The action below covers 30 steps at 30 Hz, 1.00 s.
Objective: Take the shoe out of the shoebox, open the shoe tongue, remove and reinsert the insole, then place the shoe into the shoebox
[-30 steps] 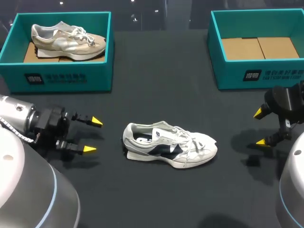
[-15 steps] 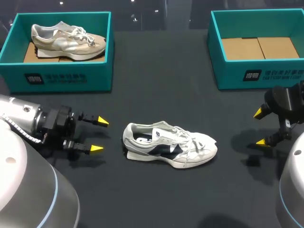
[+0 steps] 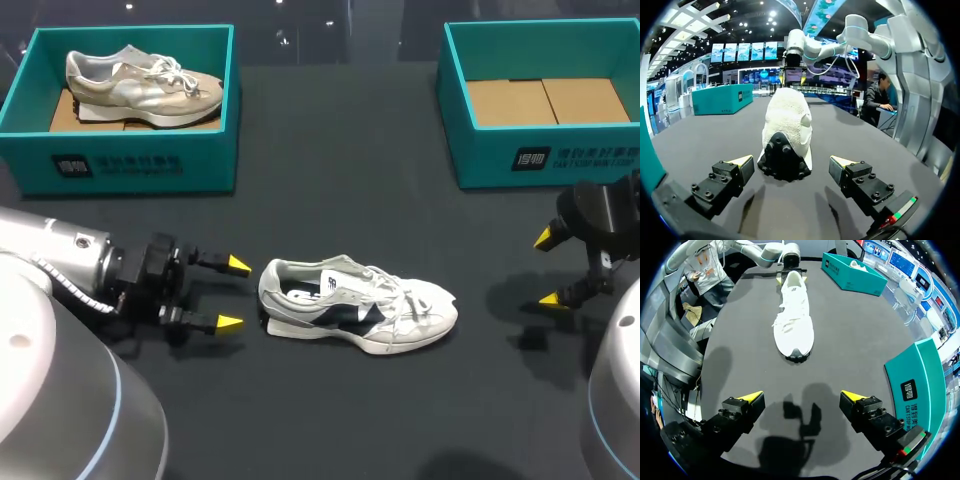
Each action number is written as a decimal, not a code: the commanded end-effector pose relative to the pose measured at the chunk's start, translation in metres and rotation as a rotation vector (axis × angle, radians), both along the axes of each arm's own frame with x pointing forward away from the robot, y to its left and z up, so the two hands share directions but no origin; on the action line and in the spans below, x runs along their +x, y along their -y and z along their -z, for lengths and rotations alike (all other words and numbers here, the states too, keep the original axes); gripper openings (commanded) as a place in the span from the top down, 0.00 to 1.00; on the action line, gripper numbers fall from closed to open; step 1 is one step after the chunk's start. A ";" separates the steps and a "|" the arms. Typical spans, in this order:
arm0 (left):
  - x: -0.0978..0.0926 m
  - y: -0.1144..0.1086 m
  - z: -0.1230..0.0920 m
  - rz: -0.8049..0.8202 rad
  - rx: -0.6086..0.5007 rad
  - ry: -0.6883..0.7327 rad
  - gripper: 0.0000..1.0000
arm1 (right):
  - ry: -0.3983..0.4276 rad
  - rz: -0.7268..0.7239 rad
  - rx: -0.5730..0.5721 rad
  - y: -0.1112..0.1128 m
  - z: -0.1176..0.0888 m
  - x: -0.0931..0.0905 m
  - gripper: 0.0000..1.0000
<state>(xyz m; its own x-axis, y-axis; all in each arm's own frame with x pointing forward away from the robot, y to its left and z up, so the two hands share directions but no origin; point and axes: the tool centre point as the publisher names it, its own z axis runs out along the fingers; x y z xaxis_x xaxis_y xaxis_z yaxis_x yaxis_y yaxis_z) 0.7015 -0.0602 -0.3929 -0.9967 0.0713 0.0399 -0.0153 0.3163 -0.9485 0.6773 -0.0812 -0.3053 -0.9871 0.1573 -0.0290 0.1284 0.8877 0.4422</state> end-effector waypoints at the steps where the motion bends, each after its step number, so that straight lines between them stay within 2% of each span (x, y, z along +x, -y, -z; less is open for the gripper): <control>1: 0.006 0.012 0.008 0.004 -0.003 -0.005 0.00 | 0.003 0.001 -0.003 -0.001 0.001 -0.001 0.00; 9: 0.009 0.022 0.009 0.007 -0.016 -0.010 0.00 | 0.003 0.001 -0.003 -0.001 0.001 -0.001 0.00; 19: 0.002 0.039 0.011 0.038 -0.030 -0.019 0.00 | 0.003 0.001 -0.003 -0.001 0.001 -0.001 0.00; 30: 0.002 0.061 0.013 0.048 -0.046 -0.015 0.00 | 0.003 0.001 -0.003 -0.001 0.001 -0.001 0.00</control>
<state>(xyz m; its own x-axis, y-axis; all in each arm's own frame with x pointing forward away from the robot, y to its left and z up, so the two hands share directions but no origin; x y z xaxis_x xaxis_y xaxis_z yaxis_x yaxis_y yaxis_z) 0.7011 -0.1149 -0.4026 -0.9914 0.1203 0.0508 -0.0159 0.2748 -0.9614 0.6773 -0.0812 -0.3053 -0.9871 0.1573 -0.0289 0.1285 0.8877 0.4422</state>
